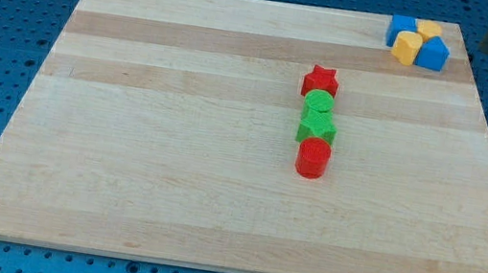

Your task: Push the group of blocks a bit down

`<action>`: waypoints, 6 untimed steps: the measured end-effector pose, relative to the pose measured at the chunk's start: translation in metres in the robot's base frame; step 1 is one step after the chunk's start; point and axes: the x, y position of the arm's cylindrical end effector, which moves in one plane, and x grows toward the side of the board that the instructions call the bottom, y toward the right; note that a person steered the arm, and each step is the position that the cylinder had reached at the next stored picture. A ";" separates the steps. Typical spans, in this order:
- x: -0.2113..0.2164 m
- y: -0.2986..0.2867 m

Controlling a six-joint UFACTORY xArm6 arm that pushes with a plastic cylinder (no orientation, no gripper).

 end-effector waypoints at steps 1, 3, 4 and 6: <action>-0.009 -0.013; -0.009 -0.060; -0.009 -0.081; -0.004 -0.110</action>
